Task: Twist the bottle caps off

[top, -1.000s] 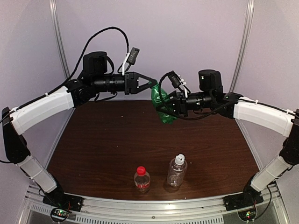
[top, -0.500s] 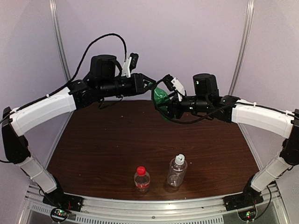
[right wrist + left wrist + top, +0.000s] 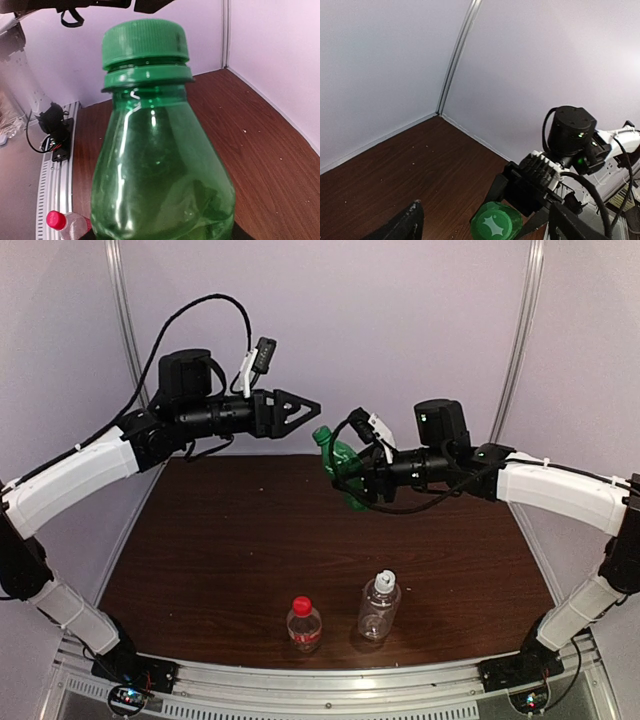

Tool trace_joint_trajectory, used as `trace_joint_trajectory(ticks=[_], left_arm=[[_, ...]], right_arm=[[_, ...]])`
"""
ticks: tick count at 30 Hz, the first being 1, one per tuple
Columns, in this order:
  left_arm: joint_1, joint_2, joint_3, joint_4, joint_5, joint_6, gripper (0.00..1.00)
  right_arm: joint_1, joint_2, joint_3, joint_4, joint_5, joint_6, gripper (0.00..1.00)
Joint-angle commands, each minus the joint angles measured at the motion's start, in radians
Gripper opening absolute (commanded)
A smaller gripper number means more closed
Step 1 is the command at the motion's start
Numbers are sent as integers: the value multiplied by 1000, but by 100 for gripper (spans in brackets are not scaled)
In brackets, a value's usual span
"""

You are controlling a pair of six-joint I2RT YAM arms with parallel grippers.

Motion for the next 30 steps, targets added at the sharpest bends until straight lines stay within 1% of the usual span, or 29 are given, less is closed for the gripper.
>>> trace_joint_trajectory(ticks=[1, 5, 8, 11, 16, 20, 26, 30], left_arm=[[3, -52, -9, 37, 239, 201, 88], [3, -54, -11, 46, 388, 266, 88], [3, -49, -13, 66, 441, 284, 86], [3, -31, -11, 85, 477, 280, 82], [3, 12, 2, 102, 526, 237, 67], [3, 38, 3, 159, 556, 198, 54], [3, 51, -9, 188, 573, 169, 45], [3, 53, -18, 197, 567, 159, 34]], right_arm=[[-17, -19, 8, 6, -239, 17, 52], [-19, -1, 29, 35, -389, 58, 54], [-20, 8, 32, 72, -466, 79, 54], [-21, 17, 33, 113, -532, 140, 54], [-21, 29, 33, 155, -570, 180, 54], [-21, 33, 35, 169, -579, 191, 53], [-21, 40, 34, 176, -575, 196, 53], [-24, 43, 32, 175, -560, 195, 51]])
